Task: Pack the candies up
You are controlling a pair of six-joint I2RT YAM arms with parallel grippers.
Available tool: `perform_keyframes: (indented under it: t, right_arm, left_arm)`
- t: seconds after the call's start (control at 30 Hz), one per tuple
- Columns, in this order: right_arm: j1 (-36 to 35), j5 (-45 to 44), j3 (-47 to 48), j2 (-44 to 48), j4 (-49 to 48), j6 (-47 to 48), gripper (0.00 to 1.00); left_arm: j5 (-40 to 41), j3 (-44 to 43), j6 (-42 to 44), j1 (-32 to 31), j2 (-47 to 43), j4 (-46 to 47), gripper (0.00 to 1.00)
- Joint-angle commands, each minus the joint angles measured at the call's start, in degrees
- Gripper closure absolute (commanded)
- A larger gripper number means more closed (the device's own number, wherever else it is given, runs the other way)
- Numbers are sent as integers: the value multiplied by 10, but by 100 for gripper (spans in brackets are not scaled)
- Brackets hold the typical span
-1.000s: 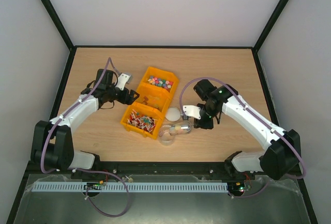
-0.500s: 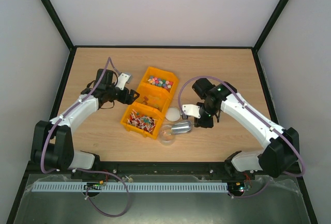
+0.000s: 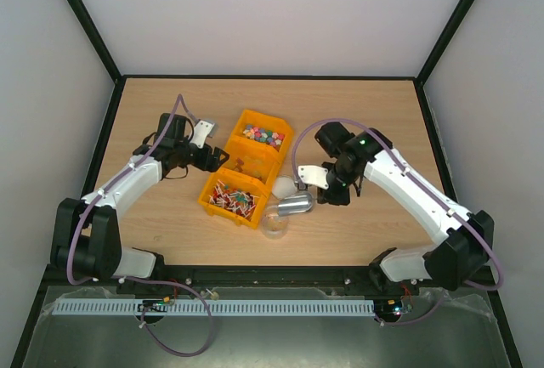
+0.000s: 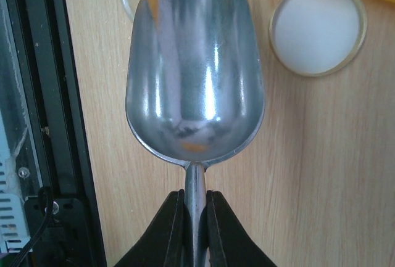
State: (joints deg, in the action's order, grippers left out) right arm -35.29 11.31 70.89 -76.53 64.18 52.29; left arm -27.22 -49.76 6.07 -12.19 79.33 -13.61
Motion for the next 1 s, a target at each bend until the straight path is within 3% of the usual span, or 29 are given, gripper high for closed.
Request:
perform_keyframes:
  t: [0.0,0.47,0.97]
  right_arm:
    - [-4,10,52,-23,27,-40,99]
    - [-4,-67,255,-182,-1,-193,99]
    - [-7,-94,399,-336,62,-232,99]
  left_arm:
    - [-8,9,9,3,-7,2,21]
    - [31,8,21,3,-6,-15,22]
    - [45,3,21,5,19,-10,24]
